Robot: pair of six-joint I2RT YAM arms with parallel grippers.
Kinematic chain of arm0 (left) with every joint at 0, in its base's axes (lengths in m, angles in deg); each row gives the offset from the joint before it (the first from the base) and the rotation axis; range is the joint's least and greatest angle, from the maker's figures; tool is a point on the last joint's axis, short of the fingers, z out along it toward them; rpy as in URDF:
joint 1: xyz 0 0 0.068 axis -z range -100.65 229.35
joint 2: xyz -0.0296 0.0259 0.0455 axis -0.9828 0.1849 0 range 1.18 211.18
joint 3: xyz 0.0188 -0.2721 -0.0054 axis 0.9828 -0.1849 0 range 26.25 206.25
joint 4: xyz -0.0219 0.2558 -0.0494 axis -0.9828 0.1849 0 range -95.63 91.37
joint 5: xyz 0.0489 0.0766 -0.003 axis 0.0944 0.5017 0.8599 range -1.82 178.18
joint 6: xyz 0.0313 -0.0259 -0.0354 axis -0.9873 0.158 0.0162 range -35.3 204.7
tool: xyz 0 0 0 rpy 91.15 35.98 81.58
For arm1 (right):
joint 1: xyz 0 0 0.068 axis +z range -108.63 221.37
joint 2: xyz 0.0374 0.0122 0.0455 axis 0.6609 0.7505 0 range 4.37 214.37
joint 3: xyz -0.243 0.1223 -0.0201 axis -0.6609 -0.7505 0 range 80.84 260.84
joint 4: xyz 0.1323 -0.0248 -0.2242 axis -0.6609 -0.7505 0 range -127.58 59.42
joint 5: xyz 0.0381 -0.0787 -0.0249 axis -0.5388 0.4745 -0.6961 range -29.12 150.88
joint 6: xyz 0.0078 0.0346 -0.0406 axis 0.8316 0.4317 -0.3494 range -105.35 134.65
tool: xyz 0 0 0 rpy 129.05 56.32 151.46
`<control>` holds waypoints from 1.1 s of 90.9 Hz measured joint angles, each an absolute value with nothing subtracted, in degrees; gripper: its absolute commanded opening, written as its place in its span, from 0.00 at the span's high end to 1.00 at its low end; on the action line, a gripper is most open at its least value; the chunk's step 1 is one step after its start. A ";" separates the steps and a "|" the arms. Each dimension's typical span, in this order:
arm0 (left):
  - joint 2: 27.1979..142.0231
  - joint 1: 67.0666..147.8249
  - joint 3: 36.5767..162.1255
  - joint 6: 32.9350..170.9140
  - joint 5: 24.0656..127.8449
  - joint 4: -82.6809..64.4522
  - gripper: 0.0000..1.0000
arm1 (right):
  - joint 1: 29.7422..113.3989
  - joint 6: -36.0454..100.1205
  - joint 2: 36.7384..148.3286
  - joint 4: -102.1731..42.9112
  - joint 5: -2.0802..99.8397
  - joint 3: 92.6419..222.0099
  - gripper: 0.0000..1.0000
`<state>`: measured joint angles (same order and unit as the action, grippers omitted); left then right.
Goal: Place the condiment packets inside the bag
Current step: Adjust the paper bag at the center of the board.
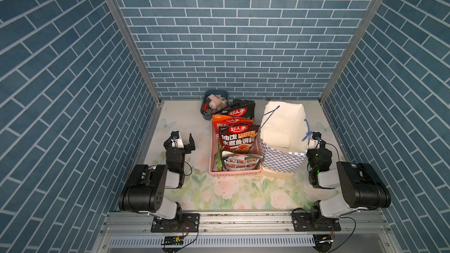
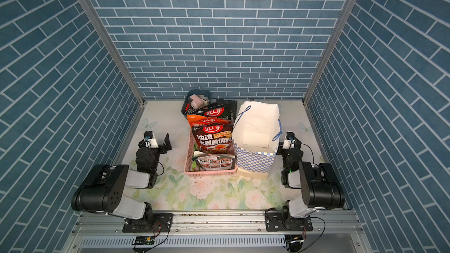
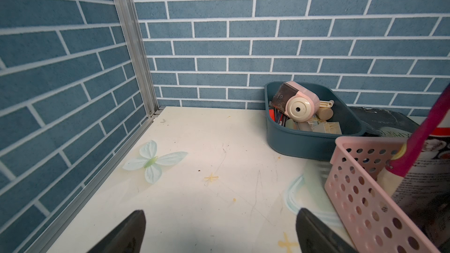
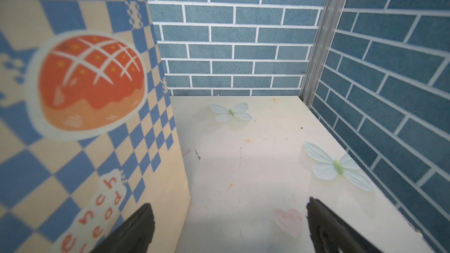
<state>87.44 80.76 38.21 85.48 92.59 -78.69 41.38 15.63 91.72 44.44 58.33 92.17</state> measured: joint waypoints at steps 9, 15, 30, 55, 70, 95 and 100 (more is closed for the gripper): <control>87.44 80.76 38.21 85.48 92.59 -78.71 0.00 | 41.38 15.65 91.70 44.42 58.33 92.17 0.00; 87.44 80.76 38.21 85.48 92.59 -78.69 0.00 | 41.38 15.65 91.70 44.44 58.33 92.17 0.00; 87.44 80.76 38.21 85.48 92.57 -78.69 0.00 | 41.38 15.65 91.72 44.42 58.33 92.17 0.00; 79.18 80.76 46.58 88.47 98.97 -61.47 0.00 | 41.36 16.46 77.43 25.93 65.98 96.65 0.01; 75.68 80.58 63.94 96.71 108.15 -38.69 0.00 | 41.36 17.94 64.60 4.16 71.86 106.46 0.01; 74.63 80.43 83.26 101.96 96.87 -9.53 0.00 | 41.31 17.88 47.85 -28.91 68.80 121.08 0.02; 74.06 80.43 85.10 102.11 92.30 -5.97 0.00 | 41.31 17.88 46.39 -33.24 66.49 125.19 0.02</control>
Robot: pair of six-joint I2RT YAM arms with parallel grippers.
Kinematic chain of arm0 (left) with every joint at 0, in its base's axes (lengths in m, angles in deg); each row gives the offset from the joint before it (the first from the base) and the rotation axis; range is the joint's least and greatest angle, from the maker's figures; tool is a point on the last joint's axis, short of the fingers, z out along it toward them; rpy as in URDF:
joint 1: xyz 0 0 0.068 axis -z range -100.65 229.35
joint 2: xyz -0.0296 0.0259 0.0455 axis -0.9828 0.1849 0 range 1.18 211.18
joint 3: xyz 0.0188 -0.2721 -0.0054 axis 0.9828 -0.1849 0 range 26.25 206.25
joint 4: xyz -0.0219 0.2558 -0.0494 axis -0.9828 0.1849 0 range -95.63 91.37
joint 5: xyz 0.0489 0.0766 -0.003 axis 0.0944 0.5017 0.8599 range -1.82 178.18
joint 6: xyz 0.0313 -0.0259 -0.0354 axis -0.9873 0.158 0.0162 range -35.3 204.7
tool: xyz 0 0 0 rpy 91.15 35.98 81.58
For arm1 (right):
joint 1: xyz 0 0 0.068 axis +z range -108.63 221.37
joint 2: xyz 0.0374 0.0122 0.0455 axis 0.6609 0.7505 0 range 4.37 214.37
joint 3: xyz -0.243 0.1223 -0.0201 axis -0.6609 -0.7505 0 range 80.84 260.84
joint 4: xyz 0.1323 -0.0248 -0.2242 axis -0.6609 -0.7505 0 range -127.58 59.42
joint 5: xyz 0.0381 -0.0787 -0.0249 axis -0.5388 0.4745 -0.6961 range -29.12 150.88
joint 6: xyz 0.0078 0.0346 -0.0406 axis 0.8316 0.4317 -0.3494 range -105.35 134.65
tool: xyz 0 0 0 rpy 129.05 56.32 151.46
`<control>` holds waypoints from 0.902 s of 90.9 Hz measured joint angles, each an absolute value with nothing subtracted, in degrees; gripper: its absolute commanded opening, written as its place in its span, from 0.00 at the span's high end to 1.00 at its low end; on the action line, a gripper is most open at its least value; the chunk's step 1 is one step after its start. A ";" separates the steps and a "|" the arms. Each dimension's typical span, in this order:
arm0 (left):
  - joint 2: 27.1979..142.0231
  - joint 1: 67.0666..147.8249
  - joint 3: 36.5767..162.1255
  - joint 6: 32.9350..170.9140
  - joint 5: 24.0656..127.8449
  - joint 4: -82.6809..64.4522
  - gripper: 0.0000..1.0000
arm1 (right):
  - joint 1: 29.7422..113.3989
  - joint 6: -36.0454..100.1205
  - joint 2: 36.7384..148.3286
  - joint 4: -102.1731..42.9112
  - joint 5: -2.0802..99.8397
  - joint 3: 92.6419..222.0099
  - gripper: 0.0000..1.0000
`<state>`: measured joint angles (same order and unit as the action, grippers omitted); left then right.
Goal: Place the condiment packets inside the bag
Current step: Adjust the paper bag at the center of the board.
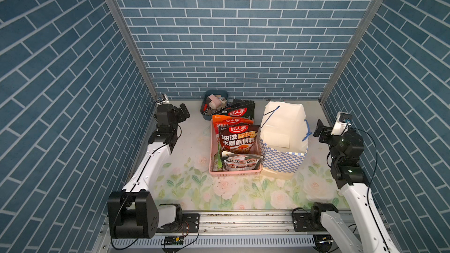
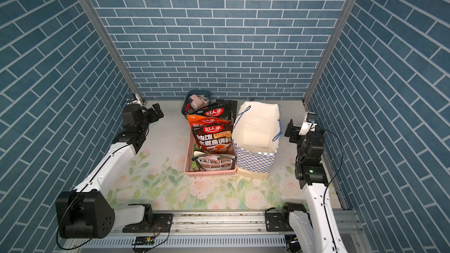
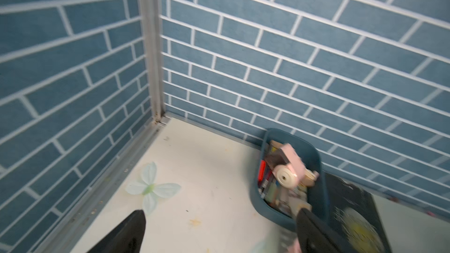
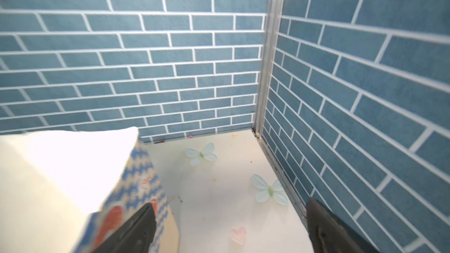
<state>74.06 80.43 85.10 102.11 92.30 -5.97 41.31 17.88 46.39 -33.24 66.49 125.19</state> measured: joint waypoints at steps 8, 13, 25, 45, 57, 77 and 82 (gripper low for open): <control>72.60 80.49 86.41 102.38 84.22 -1.56 0.00 | 41.31 17.90 46.02 -39.69 62.92 131.79 0.03; 71.51 80.84 86.56 102.51 79.91 0.91 0.00 | 41.31 18.14 46.72 -43.79 60.71 136.01 0.03; 69.54 83.79 87.54 102.42 74.51 6.64 0.00 | 41.31 21.05 52.97 -55.97 55.82 147.66 0.10; 64.73 87.38 89.64 102.22 71.17 11.75 0.00 | 41.49 25.68 65.82 -76.91 51.99 160.41 0.15; 61.45 87.53 88.83 102.27 70.82 12.04 0.00 | 41.99 26.97 67.44 -84.86 50.73 160.38 0.19; 61.50 87.58 87.48 102.31 69.79 11.65 0.00 | 44.90 29.96 67.46 -88.40 49.35 160.41 0.23; 61.87 87.58 87.33 102.31 69.64 11.47 0.00 | 46.23 30.82 67.52 -88.64 49.37 160.47 0.24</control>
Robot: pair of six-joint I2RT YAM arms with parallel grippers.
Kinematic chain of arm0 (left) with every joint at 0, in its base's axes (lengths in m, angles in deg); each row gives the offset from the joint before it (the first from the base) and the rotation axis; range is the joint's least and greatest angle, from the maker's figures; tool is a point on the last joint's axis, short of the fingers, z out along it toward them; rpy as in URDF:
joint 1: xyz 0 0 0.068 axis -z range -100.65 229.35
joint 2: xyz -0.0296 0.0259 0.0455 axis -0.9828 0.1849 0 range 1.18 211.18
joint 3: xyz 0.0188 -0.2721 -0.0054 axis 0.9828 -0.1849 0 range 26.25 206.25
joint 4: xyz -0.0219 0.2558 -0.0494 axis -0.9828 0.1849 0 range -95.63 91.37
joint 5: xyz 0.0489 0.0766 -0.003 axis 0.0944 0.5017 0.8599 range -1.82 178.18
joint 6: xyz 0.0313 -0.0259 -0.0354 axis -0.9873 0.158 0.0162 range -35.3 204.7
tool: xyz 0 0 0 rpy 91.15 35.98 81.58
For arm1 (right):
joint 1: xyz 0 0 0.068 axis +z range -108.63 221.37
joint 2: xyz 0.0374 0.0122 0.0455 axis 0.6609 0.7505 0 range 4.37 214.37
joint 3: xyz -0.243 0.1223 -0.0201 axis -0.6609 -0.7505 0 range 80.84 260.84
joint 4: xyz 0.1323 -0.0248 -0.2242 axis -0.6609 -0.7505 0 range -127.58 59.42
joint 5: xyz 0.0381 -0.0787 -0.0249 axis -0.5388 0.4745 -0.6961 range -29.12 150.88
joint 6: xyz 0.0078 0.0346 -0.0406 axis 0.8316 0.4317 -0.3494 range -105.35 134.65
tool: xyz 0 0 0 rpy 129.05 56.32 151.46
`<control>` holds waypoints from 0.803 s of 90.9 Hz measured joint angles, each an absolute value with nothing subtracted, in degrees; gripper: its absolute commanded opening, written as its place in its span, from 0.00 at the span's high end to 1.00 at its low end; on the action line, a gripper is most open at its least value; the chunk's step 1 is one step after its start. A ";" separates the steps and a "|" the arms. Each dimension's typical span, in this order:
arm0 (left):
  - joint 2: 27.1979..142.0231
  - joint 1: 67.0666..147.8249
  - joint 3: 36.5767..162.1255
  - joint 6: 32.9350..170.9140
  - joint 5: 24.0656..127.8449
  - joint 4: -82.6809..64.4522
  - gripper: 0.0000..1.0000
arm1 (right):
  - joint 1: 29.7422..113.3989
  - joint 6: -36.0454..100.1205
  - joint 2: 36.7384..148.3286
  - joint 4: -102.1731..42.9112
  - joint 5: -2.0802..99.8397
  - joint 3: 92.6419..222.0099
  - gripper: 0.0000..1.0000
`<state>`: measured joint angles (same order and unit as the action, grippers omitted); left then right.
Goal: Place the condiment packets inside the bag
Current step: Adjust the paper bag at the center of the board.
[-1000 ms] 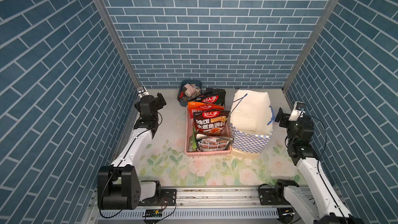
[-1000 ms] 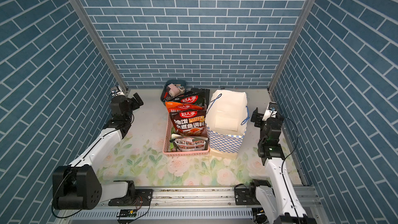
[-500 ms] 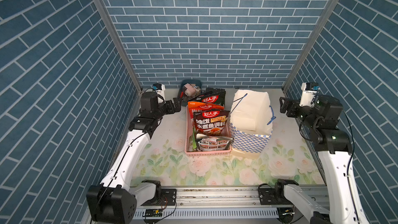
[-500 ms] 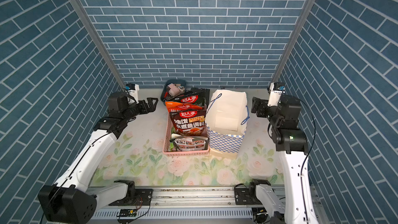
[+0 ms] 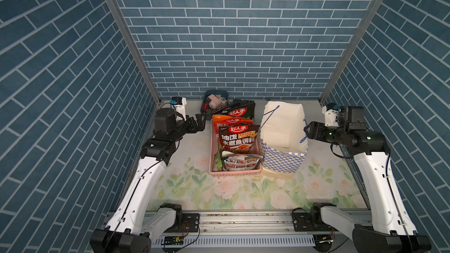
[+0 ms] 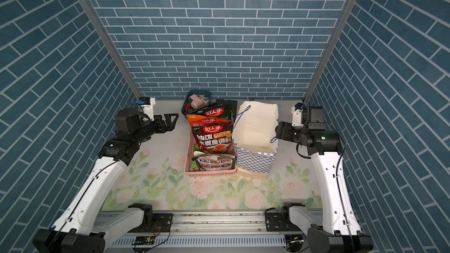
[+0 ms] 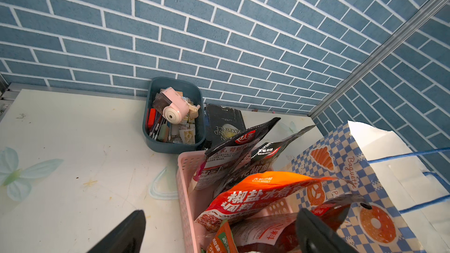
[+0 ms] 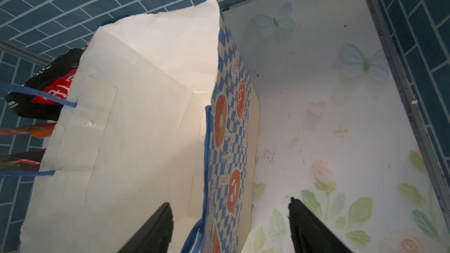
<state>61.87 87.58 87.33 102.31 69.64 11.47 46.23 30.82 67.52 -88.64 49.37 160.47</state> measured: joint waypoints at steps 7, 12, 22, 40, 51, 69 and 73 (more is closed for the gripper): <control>62.22 87.60 87.00 102.29 69.40 11.14 0.00 | 48.02 32.04 67.79 -88.86 49.46 160.89 0.24; 62.37 87.62 86.58 102.29 69.18 10.77 0.00 | 49.38 32.87 68.03 -88.80 49.70 161.06 0.25; 62.87 87.64 85.99 102.29 68.72 10.22 0.00 | 52.26 34.23 69.23 -88.78 50.68 161.10 0.25; 62.92 87.66 85.18 102.27 68.22 9.94 0.00 | 55.13 35.62 72.62 -88.93 55.60 161.10 0.34; 62.92 87.69 85.12 102.22 67.80 9.94 0.00 | 55.15 35.89 73.01 -89.21 59.56 160.82 0.56; 62.92 87.69 85.12 102.05 67.45 9.96 0.00 | 55.15 36.39 73.14 -89.43 61.98 158.83 0.90; 62.92 87.69 85.12 102.03 67.43 9.98 0.00 | 55.15 36.74 73.34 -89.63 62.18 158.81 0.99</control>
